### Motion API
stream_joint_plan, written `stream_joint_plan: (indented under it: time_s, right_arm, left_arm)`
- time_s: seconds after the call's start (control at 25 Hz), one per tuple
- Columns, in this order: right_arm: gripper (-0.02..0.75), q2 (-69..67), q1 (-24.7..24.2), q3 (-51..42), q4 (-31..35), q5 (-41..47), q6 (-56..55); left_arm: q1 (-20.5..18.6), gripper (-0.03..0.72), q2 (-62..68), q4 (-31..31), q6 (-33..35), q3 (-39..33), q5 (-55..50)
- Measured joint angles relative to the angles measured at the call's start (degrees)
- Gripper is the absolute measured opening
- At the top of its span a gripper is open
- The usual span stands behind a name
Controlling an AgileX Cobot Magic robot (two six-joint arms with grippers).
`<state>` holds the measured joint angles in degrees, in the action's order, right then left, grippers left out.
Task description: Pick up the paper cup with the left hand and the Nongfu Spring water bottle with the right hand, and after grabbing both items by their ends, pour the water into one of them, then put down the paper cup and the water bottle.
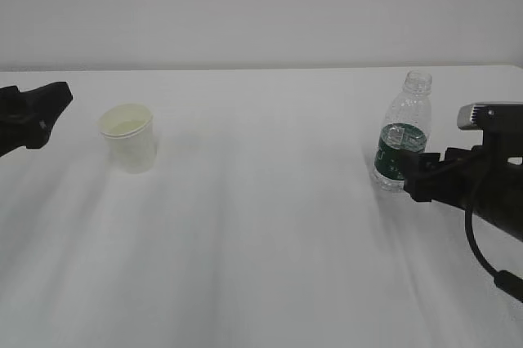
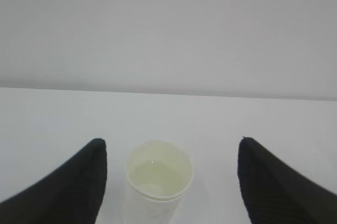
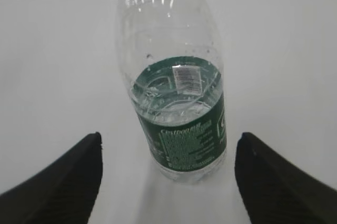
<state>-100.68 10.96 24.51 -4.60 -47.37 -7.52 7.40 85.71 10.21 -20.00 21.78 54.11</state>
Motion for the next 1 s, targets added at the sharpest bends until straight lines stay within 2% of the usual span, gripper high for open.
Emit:
stream_joint_plan:
  time_s: [0.2, 0.56, 1.0]
  right_arm:
    - [0.588, 3.22, 0.00, 5.27, -0.11, 7.43, -0.23]
    - [0.588, 9.41, 0.00, 15.36, -2.23, 22.21, 0.99]
    - [0.587, 19.35, 0.00, 17.85, -2.82, 31.57, 2.45]
  left_arm:
    - [0.00, 0.557, -2.39, -1.24, 0.00, 0.37, -2.30]
    - [0.00, 0.556, -7.95, -1.24, 0.00, 7.02, -12.25]
    - [0.00, 0.543, -16.07, 2.35, 0.00, 8.80, -19.51]
